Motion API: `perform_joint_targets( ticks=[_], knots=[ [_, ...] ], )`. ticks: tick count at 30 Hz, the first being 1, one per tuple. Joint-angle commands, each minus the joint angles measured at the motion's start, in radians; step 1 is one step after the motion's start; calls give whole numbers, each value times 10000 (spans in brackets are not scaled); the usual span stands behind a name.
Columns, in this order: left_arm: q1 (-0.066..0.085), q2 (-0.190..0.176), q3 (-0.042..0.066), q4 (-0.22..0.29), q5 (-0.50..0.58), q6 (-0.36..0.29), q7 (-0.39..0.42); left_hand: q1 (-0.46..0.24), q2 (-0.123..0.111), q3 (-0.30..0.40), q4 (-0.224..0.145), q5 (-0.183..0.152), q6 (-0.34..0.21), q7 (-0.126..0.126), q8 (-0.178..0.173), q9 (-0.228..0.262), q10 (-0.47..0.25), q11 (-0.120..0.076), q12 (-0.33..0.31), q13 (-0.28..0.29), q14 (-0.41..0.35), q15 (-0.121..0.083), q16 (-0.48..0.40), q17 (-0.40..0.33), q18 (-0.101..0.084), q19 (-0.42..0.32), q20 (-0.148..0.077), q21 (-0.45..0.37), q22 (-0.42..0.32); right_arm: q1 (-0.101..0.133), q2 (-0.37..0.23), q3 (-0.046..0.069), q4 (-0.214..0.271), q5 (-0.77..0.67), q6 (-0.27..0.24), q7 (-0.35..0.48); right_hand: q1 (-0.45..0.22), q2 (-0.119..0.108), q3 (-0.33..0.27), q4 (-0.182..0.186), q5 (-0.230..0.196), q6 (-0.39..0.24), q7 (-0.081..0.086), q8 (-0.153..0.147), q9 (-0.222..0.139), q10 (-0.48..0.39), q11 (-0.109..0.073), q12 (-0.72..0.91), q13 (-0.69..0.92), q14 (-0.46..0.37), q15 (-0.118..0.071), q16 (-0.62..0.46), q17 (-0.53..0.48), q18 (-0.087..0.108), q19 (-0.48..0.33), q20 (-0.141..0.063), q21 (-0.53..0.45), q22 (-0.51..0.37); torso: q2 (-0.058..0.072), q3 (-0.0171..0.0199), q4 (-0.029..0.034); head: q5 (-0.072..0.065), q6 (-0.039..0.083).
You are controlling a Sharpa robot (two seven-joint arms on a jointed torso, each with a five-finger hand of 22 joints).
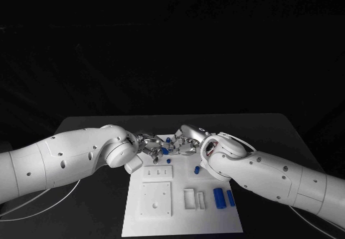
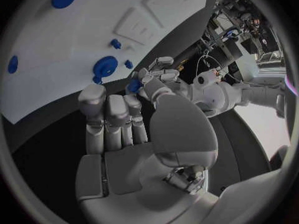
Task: Assemble the parts on the task board
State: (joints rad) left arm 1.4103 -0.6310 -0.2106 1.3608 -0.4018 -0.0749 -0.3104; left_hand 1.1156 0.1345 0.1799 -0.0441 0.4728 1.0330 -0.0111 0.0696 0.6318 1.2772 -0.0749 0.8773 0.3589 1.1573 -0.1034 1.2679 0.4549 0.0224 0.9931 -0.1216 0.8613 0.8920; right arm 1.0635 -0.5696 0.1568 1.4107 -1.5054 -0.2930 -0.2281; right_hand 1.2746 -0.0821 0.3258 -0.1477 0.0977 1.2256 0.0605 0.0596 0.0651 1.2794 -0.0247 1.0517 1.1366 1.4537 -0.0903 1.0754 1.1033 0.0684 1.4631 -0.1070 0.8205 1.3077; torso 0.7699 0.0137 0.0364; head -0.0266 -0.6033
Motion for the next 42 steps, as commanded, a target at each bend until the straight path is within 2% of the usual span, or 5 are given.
perform_joint_targets(
  ticks=[1,7,20,30,42],
  knots=[
    [-7,31,-3,50,-17,350,121,197,57,73,-176,-53,234,-133,3613,4518,79,-25,1,-8,11,-19,72,-7,-28,-5,8,-39,24,14,-17,17,-30,214,-31,173,-121,-41,-123,119,100,-259,55,20,-7,-54,4,-90,-45,-9,14,-52,-35,-7,150,-32,-102,961,3,-3,-2,-9,-16],
    [-7,30,-3,20,-125,127,117,235,-5,-101,-306,-126,561,-233,3525,4519,335,-80,-52,-51,180,-86,134,11,-26,146,-55,3,76,14,-65,16,-39,484,-132,320,-254,-302,-1000,599,400,-1367,363,48,-7,-193,184,-239,-179,-53,161,-186,-152,119,120,108,-306,921,1,-1,9,-7,7],
    [-7,1,-3,-73,-547,-183,-89,206,42,-300,-625,-68,1105,-280,2756,4976,722,-145,-335,-25,437,-141,57,72,-80,462,-120,-424,486,6,-327,16,20,1003,-542,798,242,-395,-2863,1549,888,-2827,580,19,-43,-561,364,-493,-606,-215,307,-432,-440,284,77,290,-972,833,4,-5,5,12,5],
    [-7,-72,-4,-188,-846,-361,-325,200,62,-447,-802,-178,1664,-335,2092,4865,1132,-189,-626,-37,746,-184,-104,114,-82,710,-154,-682,773,-75,-1047,16,371,1649,-512,1574,268,-314,-3232,1592,1359,-2659,569,14,-42,-636,360,-512,-724,-256,301,-474,-525,293,80,291,-1193,812,-15,-4,30,65,-35],
    [-7,-328,-20,-54,-1794,-508,-981,165,12,-566,-1368,-10,2838,-394,417,4609,1880,-247,-1216,171,1324,-246,-516,484,-33,1105,-193,-949,1156,-126,-1991,207,415,3329,-639,2603,210,118,-3739,1329,1895,-2380,553,25,-30,-721,347,-569,-843,-307,294,-543,-614,288,67,282,-1438,782,-46,9,-23,70,-60]
  ],
)
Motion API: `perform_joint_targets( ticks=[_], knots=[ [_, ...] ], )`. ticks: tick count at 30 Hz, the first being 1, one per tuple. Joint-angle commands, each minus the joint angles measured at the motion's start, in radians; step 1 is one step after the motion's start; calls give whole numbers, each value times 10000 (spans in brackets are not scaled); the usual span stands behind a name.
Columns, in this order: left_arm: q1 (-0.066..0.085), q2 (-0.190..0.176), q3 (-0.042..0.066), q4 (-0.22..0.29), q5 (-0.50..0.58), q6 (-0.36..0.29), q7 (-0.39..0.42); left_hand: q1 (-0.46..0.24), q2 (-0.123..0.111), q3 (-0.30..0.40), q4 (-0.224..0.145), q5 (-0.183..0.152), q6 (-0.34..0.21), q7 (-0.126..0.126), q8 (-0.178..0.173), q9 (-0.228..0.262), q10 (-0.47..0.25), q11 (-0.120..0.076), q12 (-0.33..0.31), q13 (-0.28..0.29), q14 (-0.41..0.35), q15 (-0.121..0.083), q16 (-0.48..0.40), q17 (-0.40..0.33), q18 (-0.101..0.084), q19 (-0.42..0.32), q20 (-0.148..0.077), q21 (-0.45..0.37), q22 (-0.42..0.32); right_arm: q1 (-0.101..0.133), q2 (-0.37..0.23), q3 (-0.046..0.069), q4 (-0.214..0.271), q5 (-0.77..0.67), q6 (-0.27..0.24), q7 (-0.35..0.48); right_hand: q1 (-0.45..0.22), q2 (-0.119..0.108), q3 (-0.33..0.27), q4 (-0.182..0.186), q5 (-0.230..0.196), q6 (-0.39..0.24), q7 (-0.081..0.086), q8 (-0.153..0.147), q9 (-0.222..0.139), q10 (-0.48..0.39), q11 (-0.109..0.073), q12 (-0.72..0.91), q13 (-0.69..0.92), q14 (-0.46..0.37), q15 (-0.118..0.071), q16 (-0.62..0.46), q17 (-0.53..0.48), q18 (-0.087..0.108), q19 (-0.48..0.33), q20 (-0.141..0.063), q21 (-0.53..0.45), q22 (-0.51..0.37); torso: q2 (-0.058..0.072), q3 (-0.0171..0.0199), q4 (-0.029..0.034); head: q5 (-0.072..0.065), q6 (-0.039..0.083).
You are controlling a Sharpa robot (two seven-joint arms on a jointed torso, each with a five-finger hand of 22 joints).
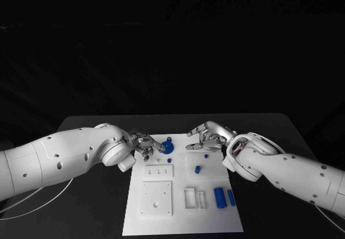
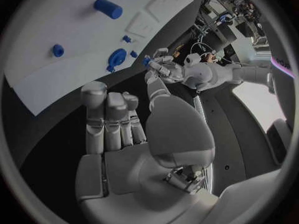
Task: Assemble the parts on the task board
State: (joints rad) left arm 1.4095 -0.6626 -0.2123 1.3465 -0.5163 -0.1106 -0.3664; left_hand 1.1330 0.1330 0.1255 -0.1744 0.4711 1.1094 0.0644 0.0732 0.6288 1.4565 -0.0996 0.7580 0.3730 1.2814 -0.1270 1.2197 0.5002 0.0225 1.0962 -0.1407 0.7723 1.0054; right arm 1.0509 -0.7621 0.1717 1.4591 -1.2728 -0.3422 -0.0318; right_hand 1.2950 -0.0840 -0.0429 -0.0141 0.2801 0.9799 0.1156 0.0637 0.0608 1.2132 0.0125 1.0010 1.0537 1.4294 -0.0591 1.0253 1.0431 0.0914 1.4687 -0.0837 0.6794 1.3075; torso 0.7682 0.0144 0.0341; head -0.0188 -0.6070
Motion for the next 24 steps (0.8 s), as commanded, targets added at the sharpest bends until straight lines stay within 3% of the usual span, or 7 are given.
perform_joint_targets(
  ticks=[1,4,9,16,19,24],
  knots=[
    [1,-27,-8,126,-749,-157,-496,-15,23,-39,-81,6,2164,-1165,316,4620,170,-13,-57,55,185,-30,-68,42,-31,143,-20,-44,46,1,-110,108,-123,1160,-197,669,21,156,-49,-29,161,88,3,-16,13,-60,-26,-66,-19,-66,-18,-50,-20,59,10,48,-45,780,-33,3,4,2,-47],
    [-1,-77,-40,252,-1048,-199,-723,-32,45,-117,-135,6,2455,-1197,17,4619,404,-36,-258,268,399,-51,-245,185,-39,265,-44,-101,137,23,-191,272,-336,1695,-365,773,-10,197,-69,-51,378,144,1,-13,15,-120,-27,-154,-100,-105,-19,-141,-96,66,-18,50,-175,753,-32,6,16,2,-51],
    [-4,-156,-167,464,-1550,-461,-1041,-73,61,-166,-152,86,2694,-1256,6,4681,520,-61,-175,456,593,-77,-263,328,-6,395,-48,-78,239,111,-181,498,-817,2485,-606,978,-68,316,-193,-245,670,228,-3,-11,19,-240,-32,-339,-301,-187,-10,-330,-265,79,-70,58,-564,688,-41,16,10,32,-95],
    [-29,-212,-258,758,-2350,-762,-1228,-212,57,-142,-284,455,2984,-1343,13,4889,554,-120,211,575,915,-126,-275,710,85,665,-26,-122,418,241,-64,585,-1323,2906,-762,1123,-124,408,-300,-389,833,169,4,-16,15,-306,-30,-451,-467,-219,-9,-412,-377,84,-62,59,-794,664,-58,35,18,39,-185],
    [-70,-240,-274,963,-2914,-831,-1273,-335,8,-23,-426,994,3097,-1385,64,5105,549,-148,466,629,1107,-152,-98,1346,158,820,5,-199,633,283,10,605,-1496,2974,-779,1157,-132,426,-309,-405,857,158,4,-16,15,-316,-31,-460,-486,-225,-9,-422,-392,85,-60,59,-833,659,-53,24,16,67,-225],
    [-119,-229,-281,1130,-3261,-881,-1349,-559,-7,202,-603,1304,3193,-1412,96,5353,545,-153,689,674,1211,-142,45,1875,230,897,71,-305,946,326,99,621,-1661,3005,-787,1176,-154,439,-325,-417,869,157,4,-15,16,-325,-30,-469,-507,-230,-9,-430,-407,86,-55,60,-868,657,-52,27,36,57,-291]
  ],
)
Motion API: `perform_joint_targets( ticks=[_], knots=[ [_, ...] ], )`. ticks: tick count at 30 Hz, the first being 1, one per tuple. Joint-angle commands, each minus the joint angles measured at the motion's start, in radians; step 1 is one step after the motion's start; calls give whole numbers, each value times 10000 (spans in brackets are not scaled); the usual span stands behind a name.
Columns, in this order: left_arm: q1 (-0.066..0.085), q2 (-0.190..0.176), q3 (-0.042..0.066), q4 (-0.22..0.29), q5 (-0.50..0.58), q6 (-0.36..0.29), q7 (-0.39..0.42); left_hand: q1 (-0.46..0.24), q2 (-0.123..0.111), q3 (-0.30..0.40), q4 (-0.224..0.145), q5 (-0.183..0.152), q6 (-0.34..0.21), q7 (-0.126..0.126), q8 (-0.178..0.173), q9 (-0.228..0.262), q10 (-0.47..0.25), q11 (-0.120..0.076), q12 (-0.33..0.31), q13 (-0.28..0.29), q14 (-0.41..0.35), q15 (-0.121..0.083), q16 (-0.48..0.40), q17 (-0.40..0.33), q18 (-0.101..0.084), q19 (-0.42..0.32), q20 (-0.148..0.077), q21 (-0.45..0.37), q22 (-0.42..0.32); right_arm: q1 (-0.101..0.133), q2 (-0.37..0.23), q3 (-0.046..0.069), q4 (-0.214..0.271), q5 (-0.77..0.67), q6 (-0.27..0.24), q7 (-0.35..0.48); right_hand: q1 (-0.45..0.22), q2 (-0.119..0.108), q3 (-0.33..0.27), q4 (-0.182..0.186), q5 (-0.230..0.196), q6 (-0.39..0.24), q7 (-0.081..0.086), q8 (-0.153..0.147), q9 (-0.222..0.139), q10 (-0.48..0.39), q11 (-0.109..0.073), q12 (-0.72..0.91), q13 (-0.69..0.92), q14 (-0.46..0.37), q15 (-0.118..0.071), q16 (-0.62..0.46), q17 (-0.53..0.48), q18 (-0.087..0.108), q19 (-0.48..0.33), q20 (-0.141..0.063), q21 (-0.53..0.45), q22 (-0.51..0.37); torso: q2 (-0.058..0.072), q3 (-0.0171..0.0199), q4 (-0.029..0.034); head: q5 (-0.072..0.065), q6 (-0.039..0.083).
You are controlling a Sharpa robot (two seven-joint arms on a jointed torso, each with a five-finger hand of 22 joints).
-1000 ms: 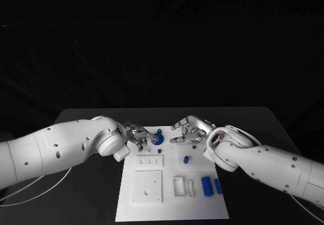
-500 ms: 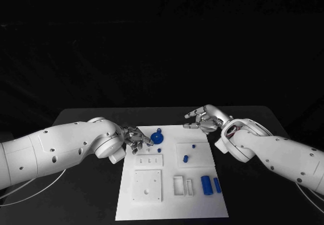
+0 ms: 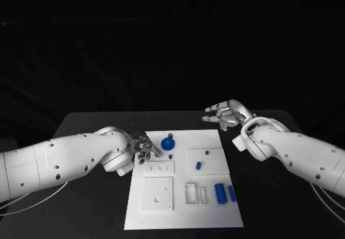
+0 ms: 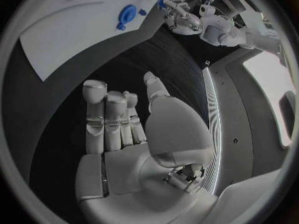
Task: Assemble the parts on the task board
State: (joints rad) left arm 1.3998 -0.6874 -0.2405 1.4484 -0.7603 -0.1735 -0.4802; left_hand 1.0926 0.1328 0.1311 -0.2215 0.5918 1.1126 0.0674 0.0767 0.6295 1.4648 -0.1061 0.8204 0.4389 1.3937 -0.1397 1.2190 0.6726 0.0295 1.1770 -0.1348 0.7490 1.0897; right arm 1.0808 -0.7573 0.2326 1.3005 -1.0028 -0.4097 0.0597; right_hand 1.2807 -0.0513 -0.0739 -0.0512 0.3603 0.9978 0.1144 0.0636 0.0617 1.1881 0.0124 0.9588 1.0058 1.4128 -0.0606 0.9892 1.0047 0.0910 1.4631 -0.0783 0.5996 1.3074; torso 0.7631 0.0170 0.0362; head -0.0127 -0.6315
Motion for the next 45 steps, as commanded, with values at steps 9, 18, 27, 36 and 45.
perform_joint_targets(
  ticks=[9,18,27,36,45],
  knots=[
    [-99,26,-4,249,-1006,-162,-299,-743,-423,2256,139,-1394,3384,-1478,42,5595,454,-70,280,106,158,42,211,762,306,196,207,-419,767,123,245,23,-381,470,-133,304,-45,161,-40,-134,106,-39,13,-14,6,-243,-43,-538,-604,-145,-2,-381,-355,106,-36,1,-592,561,-2,3,0,13,-140],
    [-223,43,-5,280,-844,151,-306,-1001,-172,2301,490,-1793,3452,-1484,18,5586,454,-41,306,141,149,83,202,842,338,285,297,-745,1146,151,339,24,-508,515,-96,289,-54,178,-49,-173,173,-65,17,-16,4,-285,-42,-564,-708,-170,-1,-422,-428,105,-24,0,-743,552,3,0,-2,-13,-196],
    [-301,58,-6,278,-771,356,-309,-1230,69,2274,935,-2531,3498,-1491,29,5576,453,-33,310,187,143,108,222,922,393,383,396,-1067,1490,155,381,24,-581,524,-25,258,-46,200,-51,-233,343,-62,18,-15,5,-305,-45,-538,-759,-178,-4,-408,-453,99,5,-5,-811,563,5,-2,-4,0,-247],
    [-370,69,-7,290,-744,589,-318,-1148,91,2197,1170,-2790,3532,-1495,30,5550,450,-31,320,222,143,121,236,975,430,563,452,-1524,1993,156,441,24,-628,525,20,242,-38,209,-31,-295,617,-80,20,-19,2,-323,-50,-535,-797,-182,-8,-394,-462,95,18,-9,-856,567,6,-3,-2,-12,-297],
    [-401,70,-7,284,-1026,690,-312,-1131,120,2182,1226,-2891,3537,-1494,31,5539,453,-29,322,228,146,129,232,976,443,608,484,-1678,2160,156,498,24,-659,524,57,235,-31,223,18,-361,744,-77,22,-18,2,-338,-54,-530,-820,-191,-11,-396,-476,91,28,-13,-882,570,14,-1,-13,6,-307]
  ],
)
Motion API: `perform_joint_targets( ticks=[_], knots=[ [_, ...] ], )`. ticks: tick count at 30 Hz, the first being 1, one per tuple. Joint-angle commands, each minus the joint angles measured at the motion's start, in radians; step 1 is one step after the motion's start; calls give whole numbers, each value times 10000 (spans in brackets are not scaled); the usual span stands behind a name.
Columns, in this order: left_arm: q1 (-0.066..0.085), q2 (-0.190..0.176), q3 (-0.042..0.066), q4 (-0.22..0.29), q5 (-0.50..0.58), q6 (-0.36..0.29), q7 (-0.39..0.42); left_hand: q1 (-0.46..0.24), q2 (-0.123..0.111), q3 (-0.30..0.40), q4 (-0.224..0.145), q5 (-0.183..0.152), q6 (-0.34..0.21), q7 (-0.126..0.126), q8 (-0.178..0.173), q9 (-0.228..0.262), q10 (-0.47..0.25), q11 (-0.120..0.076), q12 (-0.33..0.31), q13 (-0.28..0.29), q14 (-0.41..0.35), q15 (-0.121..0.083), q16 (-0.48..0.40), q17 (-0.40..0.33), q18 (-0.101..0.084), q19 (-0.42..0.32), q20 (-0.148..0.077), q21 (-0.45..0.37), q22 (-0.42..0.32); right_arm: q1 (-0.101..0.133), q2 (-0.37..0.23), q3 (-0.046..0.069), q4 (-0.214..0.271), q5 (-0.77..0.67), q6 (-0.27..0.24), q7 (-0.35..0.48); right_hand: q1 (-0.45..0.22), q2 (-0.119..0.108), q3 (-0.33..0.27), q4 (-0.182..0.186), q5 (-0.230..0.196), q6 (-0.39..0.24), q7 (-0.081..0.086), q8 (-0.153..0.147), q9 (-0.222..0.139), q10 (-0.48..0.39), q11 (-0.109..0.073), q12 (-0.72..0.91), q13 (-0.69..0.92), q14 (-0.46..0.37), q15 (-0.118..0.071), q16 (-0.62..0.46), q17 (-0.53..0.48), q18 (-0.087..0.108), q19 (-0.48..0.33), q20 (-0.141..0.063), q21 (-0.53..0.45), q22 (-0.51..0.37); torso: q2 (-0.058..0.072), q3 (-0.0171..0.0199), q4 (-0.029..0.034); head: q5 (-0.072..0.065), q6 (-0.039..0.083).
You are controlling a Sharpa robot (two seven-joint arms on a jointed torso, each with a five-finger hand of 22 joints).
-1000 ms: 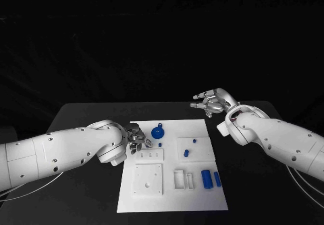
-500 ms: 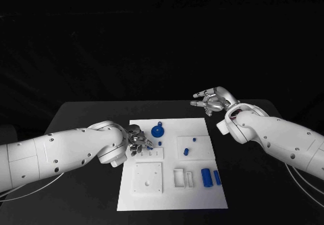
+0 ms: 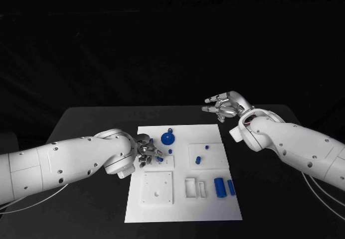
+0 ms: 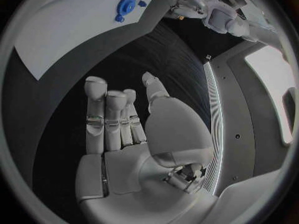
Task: Assemble the parts on the task board
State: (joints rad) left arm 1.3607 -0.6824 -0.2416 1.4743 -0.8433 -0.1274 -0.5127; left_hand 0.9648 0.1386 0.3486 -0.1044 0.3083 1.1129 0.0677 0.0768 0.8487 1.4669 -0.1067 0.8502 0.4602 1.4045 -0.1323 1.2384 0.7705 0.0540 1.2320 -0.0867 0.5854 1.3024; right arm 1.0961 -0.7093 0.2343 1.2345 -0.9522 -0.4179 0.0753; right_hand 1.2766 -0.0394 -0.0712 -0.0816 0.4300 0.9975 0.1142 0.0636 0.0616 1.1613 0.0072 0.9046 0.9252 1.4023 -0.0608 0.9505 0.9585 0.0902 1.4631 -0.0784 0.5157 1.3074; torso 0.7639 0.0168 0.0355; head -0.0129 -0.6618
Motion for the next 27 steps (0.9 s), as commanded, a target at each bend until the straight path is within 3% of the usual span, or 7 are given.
perform_joint_targets(
  ticks=[1,10,27],
  knots=[
    [-12,20,4,24,-225,223,16,162,59,10,48,-56,3532,-1496,29,3345,433,-23,23,14,37,55,38,-4,200,63,6,-53,47,3,20,7,1,18,140,80,5,103,-4,-65,58,-72,25,-17,4,-76,-1,9,-19,-88,-10,-11,-18,98,30,-13,-44,571,5,0,-5,9,-6],
    [-85,-29,3,116,-1020,-128,122,615,-83,-71,139,-55,3516,-1483,5,3256,436,-12,-34,-27,21,64,-43,-147,233,163,47,-327,225,3,34,7,15,18,158,83,-14,105,8,-78,76,-68,26,-17,4,-67,-1,27,-15,-90,-10,-10,-22,96,33,-13,-48,573,-3,-20,9,10,-23],
    [-233,-147,2,309,-1833,-805,204,698,-105,-55,153,-48,3524,-1486,11,3243,433,-15,-25,-30,29,58,-40,-162,249,188,56,-338,228,1,-6,6,71,9,182,86,-14,105,8,-78,76,-68,26,-17,4,-67,-1,27,-15,-90,-10,-10,-22,96,33,-13,-48,573,-5,-13,3,-14,-35]
  ],
)
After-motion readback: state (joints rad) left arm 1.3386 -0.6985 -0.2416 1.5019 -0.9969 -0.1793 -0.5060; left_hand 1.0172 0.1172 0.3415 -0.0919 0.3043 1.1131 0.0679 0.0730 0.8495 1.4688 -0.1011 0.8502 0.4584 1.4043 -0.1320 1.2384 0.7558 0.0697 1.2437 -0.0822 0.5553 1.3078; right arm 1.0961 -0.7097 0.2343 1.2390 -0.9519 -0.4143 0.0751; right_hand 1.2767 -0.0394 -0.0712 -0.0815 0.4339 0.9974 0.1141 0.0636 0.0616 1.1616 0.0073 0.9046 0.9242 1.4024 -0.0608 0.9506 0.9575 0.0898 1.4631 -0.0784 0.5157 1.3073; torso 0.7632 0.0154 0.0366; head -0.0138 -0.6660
